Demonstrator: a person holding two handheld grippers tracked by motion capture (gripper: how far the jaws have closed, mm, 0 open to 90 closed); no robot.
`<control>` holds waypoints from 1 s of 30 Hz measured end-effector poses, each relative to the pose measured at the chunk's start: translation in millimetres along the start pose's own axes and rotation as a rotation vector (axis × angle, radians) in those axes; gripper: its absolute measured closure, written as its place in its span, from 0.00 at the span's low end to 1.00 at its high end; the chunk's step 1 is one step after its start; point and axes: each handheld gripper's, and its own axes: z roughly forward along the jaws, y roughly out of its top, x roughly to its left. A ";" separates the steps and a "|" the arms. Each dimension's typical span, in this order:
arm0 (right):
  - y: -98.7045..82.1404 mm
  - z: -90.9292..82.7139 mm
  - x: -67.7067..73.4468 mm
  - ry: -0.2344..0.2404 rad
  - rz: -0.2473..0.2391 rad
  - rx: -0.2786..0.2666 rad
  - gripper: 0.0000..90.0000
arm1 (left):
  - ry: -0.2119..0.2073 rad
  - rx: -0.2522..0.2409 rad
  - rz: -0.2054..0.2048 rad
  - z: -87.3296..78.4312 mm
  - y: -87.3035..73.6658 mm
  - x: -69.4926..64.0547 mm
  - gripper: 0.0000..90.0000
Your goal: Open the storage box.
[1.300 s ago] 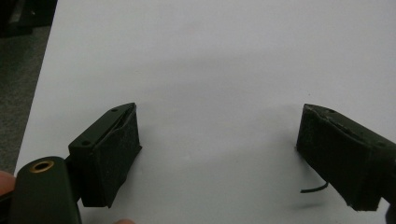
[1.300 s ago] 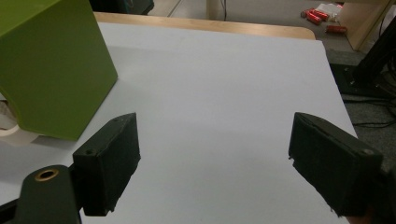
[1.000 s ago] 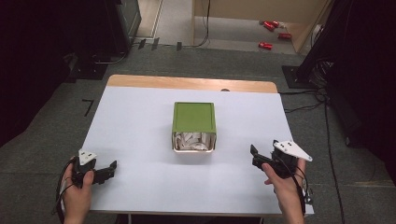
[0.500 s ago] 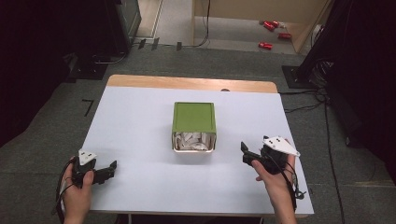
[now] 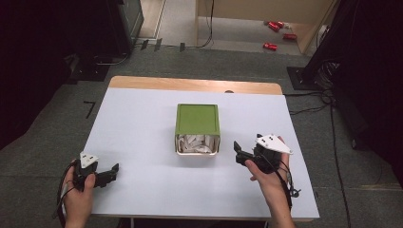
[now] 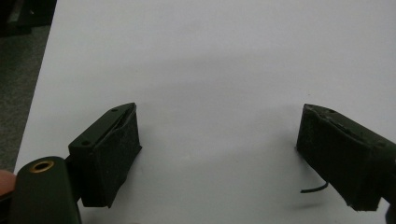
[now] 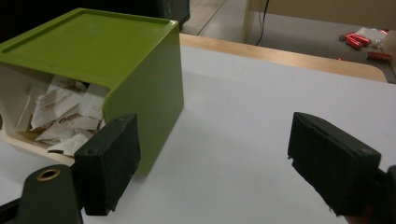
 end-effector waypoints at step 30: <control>4.7 15.5 31.7 0.041 -0.018 -0.017 0.26 | 0.000 0.000 0.000 0.0 0.0 0.0 0.15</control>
